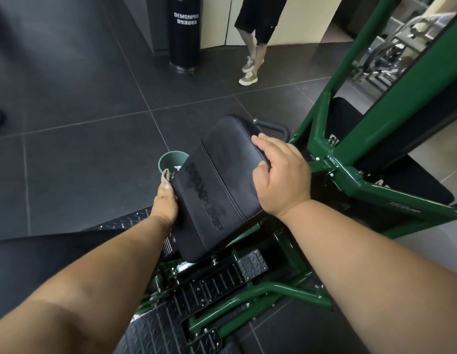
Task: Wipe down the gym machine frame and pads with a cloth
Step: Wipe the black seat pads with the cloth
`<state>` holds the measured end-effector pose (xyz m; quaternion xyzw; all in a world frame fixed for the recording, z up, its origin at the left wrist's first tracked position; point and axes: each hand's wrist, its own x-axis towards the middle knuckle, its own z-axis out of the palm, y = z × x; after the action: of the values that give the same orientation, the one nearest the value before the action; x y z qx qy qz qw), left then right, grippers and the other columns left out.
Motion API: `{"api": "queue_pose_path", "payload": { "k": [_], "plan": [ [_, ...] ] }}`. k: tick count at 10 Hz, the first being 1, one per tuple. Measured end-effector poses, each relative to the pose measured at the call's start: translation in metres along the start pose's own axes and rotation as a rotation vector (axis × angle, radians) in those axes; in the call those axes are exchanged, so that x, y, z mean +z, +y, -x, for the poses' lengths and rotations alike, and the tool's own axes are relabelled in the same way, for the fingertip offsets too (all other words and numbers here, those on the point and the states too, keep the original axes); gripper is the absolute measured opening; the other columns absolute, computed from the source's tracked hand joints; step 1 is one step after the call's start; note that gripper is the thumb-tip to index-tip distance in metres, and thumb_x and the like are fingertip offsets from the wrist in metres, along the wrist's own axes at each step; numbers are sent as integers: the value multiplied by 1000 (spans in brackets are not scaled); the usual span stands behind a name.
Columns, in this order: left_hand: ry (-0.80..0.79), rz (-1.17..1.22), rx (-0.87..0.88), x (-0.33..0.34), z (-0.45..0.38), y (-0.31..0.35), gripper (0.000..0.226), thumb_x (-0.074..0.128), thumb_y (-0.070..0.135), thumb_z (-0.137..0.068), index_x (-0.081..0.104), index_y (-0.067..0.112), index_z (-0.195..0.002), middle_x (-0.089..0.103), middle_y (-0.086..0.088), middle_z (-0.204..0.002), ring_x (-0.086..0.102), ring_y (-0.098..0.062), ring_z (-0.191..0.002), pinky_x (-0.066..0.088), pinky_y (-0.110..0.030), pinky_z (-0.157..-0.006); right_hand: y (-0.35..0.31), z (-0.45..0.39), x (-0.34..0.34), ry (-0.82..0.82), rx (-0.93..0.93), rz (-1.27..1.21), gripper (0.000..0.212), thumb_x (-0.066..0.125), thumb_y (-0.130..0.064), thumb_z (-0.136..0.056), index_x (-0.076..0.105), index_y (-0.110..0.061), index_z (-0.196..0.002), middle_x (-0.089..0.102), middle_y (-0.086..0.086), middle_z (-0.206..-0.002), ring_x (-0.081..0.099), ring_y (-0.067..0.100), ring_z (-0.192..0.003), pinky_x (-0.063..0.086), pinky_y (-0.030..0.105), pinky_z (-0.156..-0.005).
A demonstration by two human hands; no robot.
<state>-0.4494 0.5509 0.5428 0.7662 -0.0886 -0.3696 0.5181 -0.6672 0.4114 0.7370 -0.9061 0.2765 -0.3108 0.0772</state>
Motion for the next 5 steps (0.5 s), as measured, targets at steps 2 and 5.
{"api": "queue_pose_path", "payload": {
  "k": [2, 5],
  "plan": [
    [76, 85, -56, 27, 83, -9, 96, 4, 74, -85, -4, 28, -169, 4, -3, -177, 11, -28, -162, 10, -44, -131, -1, 0, -3, 15, -9, -7, 55, 47, -20, -86, 68, -11, -136, 67, 6, -139, 62, 24, -127, 43, 35, -113],
    [68, 424, -403, 61, 87, -110, 72, 30, 73, -89, 26, 49, -156, 51, 13, -154, 55, -26, -138, 40, -58, -117, 1, 0, -1, 25, -17, -28, 55, 47, -21, -86, 69, -9, -135, 68, 8, -137, 62, 25, -129, 43, 37, -113]
  ]
}}
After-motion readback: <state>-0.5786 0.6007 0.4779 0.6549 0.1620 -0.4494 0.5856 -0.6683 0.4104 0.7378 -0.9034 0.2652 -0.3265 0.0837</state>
